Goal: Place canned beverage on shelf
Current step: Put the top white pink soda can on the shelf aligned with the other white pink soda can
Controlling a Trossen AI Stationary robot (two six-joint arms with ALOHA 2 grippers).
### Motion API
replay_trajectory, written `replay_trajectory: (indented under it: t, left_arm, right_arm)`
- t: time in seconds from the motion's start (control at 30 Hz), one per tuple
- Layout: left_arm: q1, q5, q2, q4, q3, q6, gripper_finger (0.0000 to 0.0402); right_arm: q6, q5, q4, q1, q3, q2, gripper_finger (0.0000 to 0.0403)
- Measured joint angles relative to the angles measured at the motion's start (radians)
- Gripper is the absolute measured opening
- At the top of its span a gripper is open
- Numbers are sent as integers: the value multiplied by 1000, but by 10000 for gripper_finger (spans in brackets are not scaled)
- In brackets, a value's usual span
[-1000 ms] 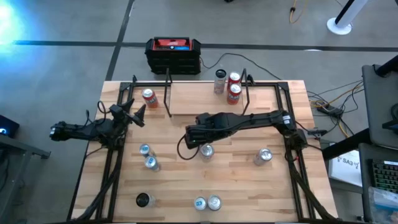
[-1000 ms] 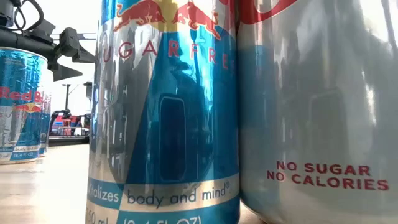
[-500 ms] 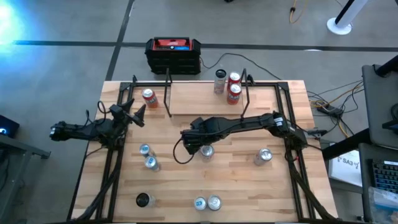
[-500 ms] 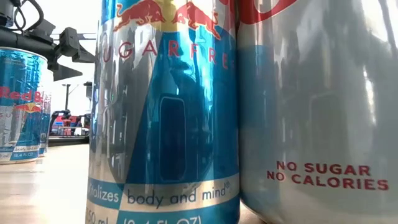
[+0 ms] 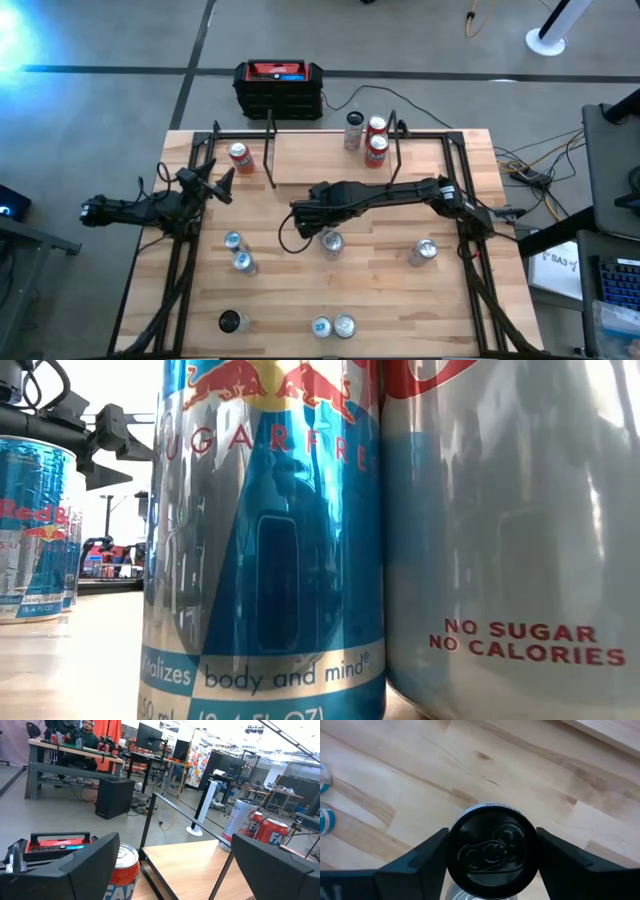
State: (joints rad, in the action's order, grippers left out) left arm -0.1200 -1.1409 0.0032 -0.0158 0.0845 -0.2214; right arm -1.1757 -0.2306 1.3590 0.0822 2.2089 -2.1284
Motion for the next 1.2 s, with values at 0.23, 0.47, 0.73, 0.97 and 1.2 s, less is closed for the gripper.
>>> replay_trajectory:
  t: [0.23,0.47,0.73,0.97,1.2]
  left_arm:
    - [0,0,0,0,0,0,368]
    - [0,0,0,0,0,0,368]
    - [0,0,0,0,0,0,368]
    - [0,0,0,0,0,0,368]
    - [0,0,0,0,0,0,368]
  right_arm:
    - [-93,13,46,0,0,0,238]
    - [-390,-9,139,-12,0,4,238]
    - [-765,-9,220,-31,-3,6,238]
    - [-900,-7,217,-39,-6,8,238]
    - [-749,-30,209,-77,-7,8,238]
